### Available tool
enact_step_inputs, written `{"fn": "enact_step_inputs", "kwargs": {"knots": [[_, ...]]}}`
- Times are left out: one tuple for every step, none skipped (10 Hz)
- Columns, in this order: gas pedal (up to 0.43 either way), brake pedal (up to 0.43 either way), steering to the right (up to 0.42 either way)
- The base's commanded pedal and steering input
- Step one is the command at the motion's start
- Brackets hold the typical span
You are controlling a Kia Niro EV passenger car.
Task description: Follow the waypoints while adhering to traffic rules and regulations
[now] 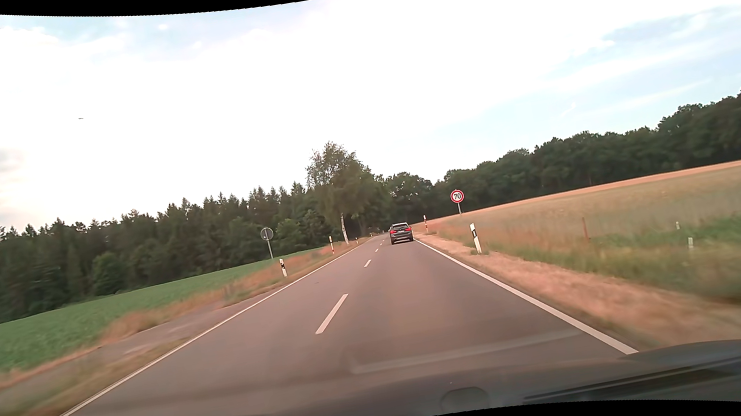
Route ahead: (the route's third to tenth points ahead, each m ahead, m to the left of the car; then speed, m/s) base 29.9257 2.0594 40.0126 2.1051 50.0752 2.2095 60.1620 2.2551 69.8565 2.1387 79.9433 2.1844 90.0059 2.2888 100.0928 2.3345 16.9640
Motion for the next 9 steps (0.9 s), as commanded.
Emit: {"fn": "enact_step_inputs", "kwargs": {"knots": [[0.177,0.000,-0.003],[0.177,0.000,-0.004],[0.177,0.000,-0.003],[0.177,0.000,-0.004],[0.177,0.000,-0.004],[0.177,0.000,-0.004],[0.177,0.000,-0.004],[0.177,0.000,-0.004],[0.177,0.000,-0.004]]}}
